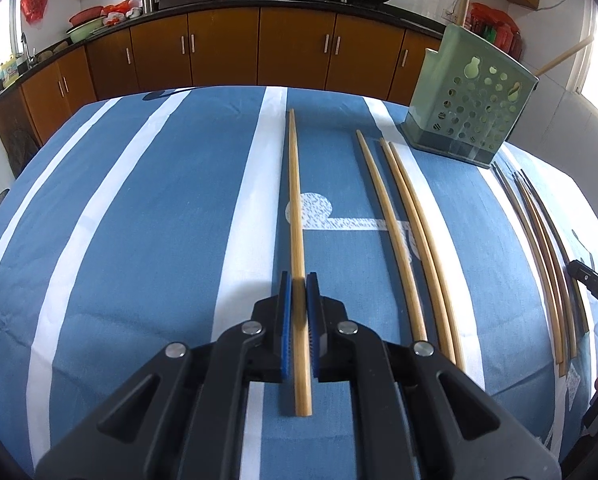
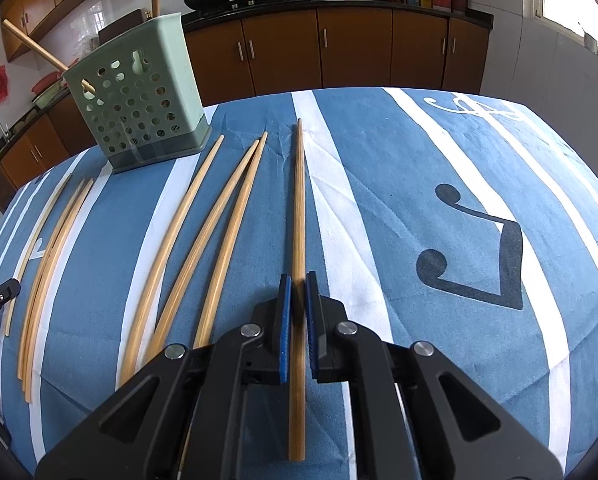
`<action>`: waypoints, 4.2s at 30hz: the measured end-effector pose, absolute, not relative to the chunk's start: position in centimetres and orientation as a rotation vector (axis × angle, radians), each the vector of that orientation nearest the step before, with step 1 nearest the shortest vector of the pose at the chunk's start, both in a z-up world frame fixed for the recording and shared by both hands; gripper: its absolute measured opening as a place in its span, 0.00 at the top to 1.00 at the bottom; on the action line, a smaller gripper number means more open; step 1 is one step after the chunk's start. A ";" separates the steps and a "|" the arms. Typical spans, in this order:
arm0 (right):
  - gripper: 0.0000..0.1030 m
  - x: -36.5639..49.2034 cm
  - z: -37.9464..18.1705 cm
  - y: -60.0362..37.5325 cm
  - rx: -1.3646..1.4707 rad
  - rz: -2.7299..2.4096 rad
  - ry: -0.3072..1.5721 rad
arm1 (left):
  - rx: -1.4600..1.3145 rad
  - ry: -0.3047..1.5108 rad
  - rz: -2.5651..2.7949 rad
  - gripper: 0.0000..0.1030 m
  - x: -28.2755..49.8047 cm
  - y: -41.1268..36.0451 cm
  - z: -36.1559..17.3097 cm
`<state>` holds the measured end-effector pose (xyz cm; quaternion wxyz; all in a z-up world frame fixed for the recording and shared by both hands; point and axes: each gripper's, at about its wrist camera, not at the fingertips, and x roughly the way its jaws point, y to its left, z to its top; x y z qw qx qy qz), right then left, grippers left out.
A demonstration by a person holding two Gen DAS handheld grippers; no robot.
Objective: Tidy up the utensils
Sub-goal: 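Lift both held chopsticks and carry them toward the green holder, then lower both chopsticks into the holder and open both grippers, then move both grippers back down and close each on another chopstick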
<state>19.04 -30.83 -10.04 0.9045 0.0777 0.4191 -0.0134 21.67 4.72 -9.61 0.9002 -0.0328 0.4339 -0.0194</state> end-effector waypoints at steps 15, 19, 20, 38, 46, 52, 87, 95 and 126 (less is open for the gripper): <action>0.93 16.7 -3.7 -32.7 0.229 -0.022 0.698 | -0.072 0.790 -0.053 0.92 20.6 5.8 -3.8; 0.93 16.6 -2.4 -32.8 0.230 -0.020 0.658 | -0.080 0.731 -0.055 0.92 20.4 6.0 -1.4; 0.93 16.6 -2.1 -32.8 0.230 -0.020 0.647 | -0.084 0.718 -0.056 0.92 20.4 6.1 -0.9; 0.93 16.2 2.4 -33.0 0.217 -0.005 0.524 | -0.098 0.560 -0.075 0.92 20.3 6.1 5.9; 0.93 16.2 3.4 -32.7 0.211 0.004 0.500 | -0.105 0.546 -0.086 0.92 20.1 6.0 6.8; 0.93 16.1 5.5 -32.7 0.235 0.045 0.456 | -0.112 0.516 -0.109 0.92 19.8 5.7 8.4; 0.93 26.3 10.5 -27.2 0.254 0.191 0.382 | -0.183 0.322 -0.202 0.93 30.3 -4.6 13.9; 0.92 27.2 9.2 -27.1 0.257 0.200 0.440 | -0.175 0.389 -0.206 0.92 31.8 -4.4 12.0; 0.75 18.3 0.1 -32.1 0.254 0.047 0.675 | -0.168 0.582 -0.086 0.77 21.6 4.3 4.7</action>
